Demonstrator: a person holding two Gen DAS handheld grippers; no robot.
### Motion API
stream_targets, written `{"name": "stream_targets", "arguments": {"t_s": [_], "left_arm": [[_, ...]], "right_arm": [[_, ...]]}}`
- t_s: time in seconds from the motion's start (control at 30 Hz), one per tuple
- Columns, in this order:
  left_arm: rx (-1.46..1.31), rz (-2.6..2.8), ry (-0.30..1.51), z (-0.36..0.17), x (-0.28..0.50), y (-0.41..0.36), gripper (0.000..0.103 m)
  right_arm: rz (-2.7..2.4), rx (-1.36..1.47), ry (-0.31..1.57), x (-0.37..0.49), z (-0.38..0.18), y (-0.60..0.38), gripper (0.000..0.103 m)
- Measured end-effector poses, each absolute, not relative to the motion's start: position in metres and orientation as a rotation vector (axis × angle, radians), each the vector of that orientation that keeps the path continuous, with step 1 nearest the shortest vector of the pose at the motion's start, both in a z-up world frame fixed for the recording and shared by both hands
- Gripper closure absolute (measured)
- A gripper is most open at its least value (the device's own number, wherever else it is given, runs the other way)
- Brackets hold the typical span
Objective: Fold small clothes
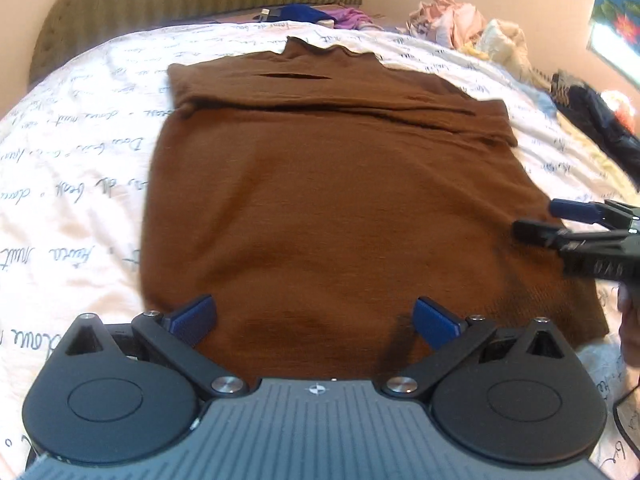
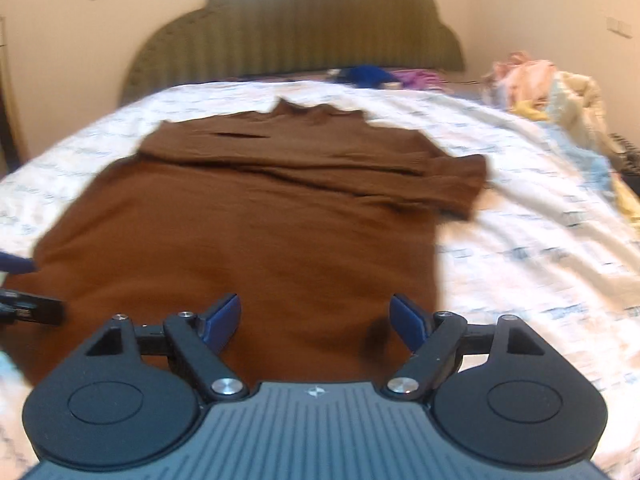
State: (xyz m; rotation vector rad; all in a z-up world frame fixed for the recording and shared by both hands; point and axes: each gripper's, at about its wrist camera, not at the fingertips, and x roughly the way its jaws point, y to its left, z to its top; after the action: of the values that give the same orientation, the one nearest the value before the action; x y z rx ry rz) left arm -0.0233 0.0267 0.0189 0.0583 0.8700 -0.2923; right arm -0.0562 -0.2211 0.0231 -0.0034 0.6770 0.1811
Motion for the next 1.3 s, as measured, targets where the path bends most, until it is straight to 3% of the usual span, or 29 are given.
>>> {"name": "stream_targets", "arguments": {"t_s": [0.17, 0.9, 1.3], "left_arm": [[0.115, -0.242, 0.880, 0.005, -0.031, 0.009, 0.000], [0.119, -0.189, 0.916, 0.008, -0.083, 0.020, 0.000], [-0.043, -0.193, 0.901, 0.027, -0.072, 0.027, 0.000]], "right_arm": [[0.147, -0.032, 0.759, -0.060, 0.005, -0.192, 0.019], [0.069, -0.004, 0.764, -0.104, 0.002, -0.192, 0.013], [0.079, 0.015, 0.737, -0.110, -0.003, -0.196, 0.009]]}}
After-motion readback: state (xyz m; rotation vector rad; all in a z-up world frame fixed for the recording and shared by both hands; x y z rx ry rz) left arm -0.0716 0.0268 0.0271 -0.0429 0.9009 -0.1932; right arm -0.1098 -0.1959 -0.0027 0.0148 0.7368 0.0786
